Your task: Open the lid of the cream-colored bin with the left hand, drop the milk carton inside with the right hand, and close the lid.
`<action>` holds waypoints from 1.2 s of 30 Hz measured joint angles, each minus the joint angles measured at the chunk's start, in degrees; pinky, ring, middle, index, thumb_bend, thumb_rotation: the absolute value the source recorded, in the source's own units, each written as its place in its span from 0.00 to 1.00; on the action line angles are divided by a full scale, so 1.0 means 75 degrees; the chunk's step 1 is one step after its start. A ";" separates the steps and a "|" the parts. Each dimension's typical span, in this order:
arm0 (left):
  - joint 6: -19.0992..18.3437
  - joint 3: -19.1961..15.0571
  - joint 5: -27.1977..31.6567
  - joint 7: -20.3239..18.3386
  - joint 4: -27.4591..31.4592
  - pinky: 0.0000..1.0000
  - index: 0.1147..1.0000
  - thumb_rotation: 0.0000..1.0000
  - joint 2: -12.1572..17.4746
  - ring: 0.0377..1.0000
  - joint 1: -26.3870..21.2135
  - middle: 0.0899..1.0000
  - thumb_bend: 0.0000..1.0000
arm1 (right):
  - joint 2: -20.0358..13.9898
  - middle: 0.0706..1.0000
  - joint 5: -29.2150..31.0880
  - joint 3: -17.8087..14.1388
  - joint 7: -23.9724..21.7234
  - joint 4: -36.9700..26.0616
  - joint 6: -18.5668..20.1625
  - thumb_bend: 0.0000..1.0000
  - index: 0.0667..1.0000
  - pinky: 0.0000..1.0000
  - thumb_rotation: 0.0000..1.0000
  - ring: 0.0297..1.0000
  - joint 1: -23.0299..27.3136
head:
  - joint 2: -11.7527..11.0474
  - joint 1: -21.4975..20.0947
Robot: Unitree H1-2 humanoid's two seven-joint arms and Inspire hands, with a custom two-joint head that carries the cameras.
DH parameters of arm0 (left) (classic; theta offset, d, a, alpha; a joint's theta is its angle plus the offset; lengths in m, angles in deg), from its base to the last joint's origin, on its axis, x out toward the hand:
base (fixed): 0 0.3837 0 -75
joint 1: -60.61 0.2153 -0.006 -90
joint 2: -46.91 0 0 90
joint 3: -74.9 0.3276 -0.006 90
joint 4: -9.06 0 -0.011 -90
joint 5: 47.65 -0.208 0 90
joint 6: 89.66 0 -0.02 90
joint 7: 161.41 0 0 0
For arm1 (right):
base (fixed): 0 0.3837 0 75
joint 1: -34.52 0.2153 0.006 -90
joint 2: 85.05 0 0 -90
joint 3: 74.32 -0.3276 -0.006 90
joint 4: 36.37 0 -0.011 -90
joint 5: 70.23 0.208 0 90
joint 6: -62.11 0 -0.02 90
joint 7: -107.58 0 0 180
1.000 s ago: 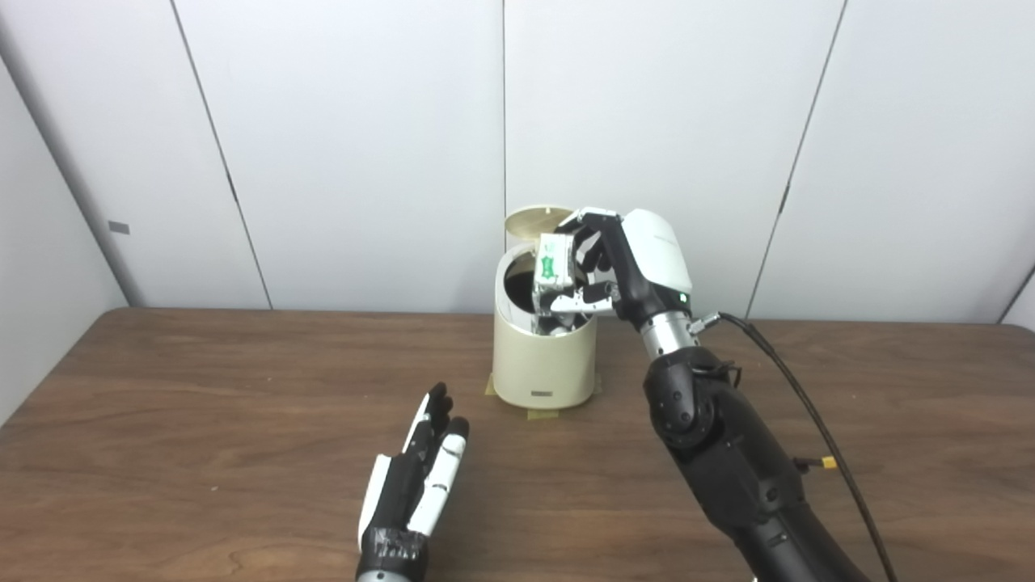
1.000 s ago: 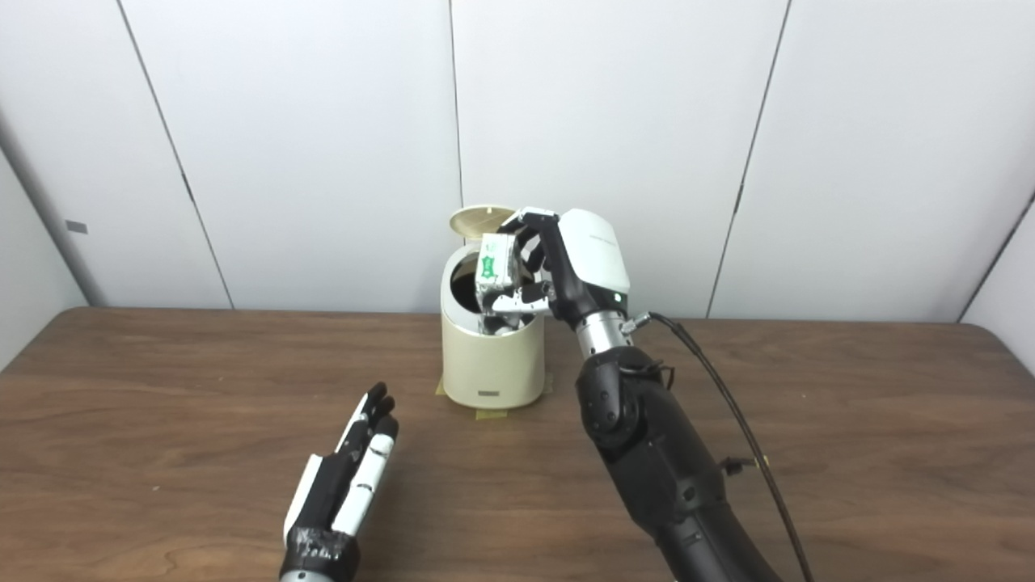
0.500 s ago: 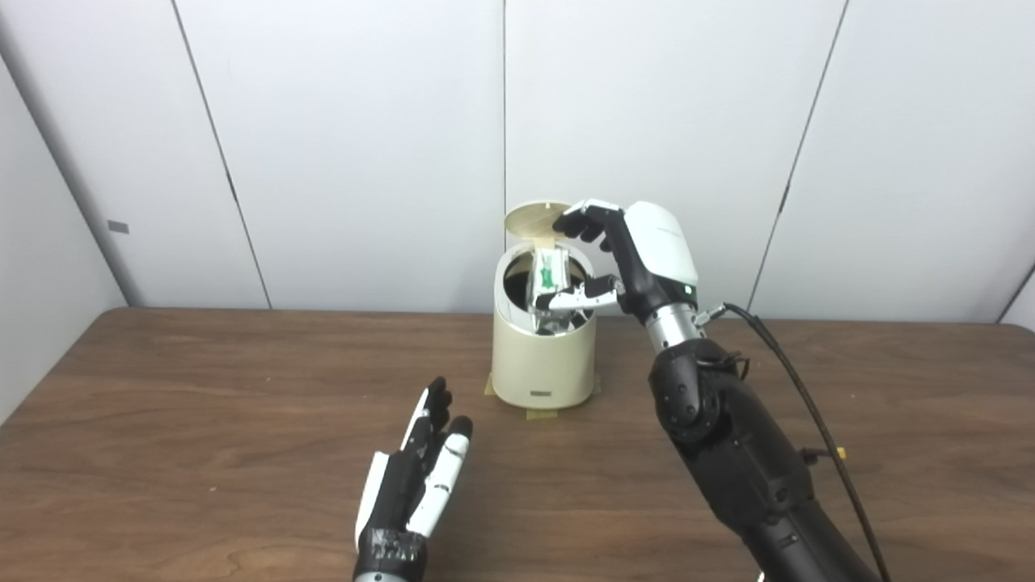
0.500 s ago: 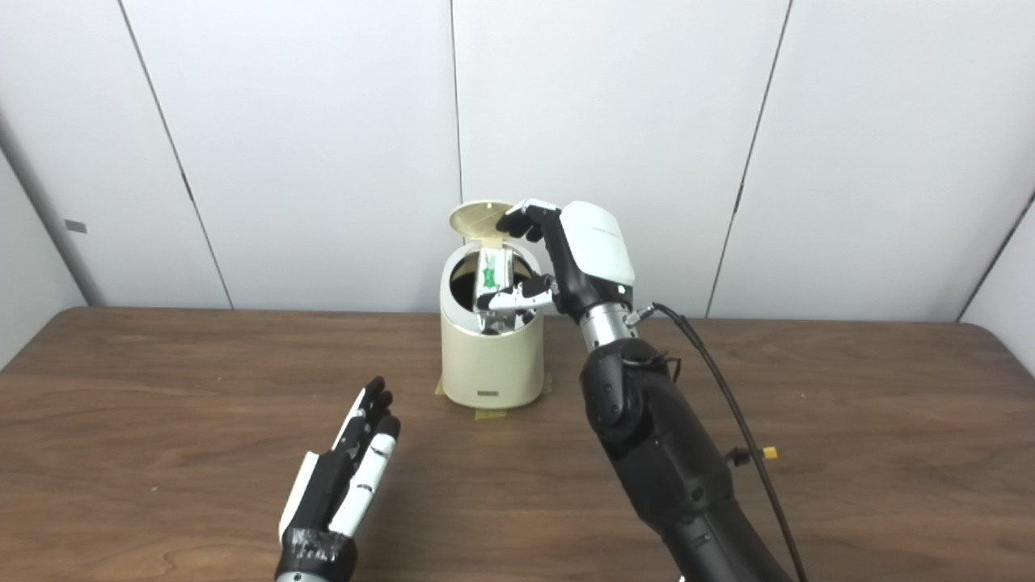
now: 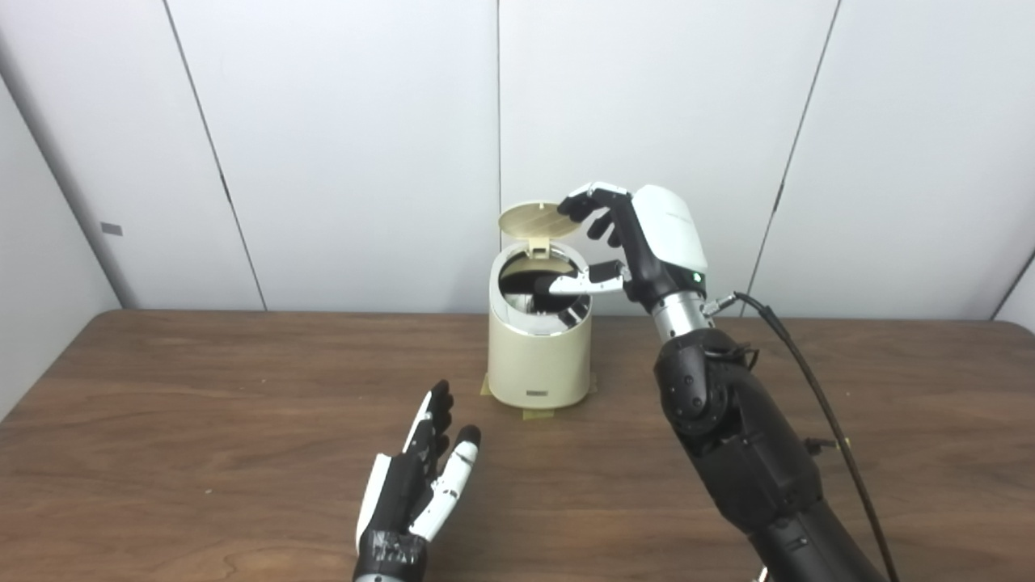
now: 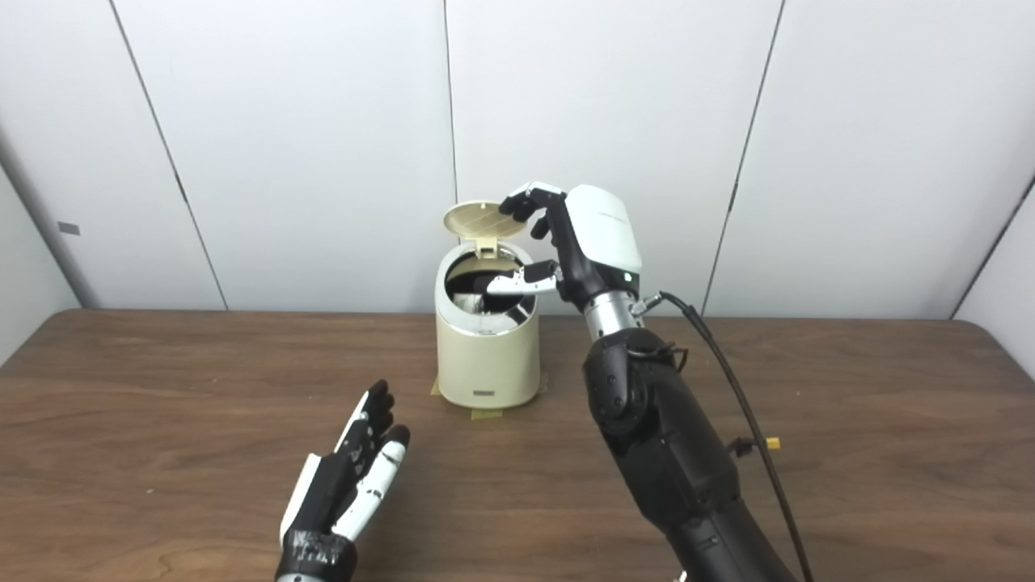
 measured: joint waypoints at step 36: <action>-0.1589 -0.1743 0.2084 -0.0872 -0.1692 1.00 0.99 0.94 0.2013 0.99 -0.3970 0.98 0.50 | 0.0966 0.96 0.5632 -0.2780 -0.2007 -0.2547 0.1515 0.65 0.96 0.92 0.97 0.95 -0.3771 | 0.0141 0.0164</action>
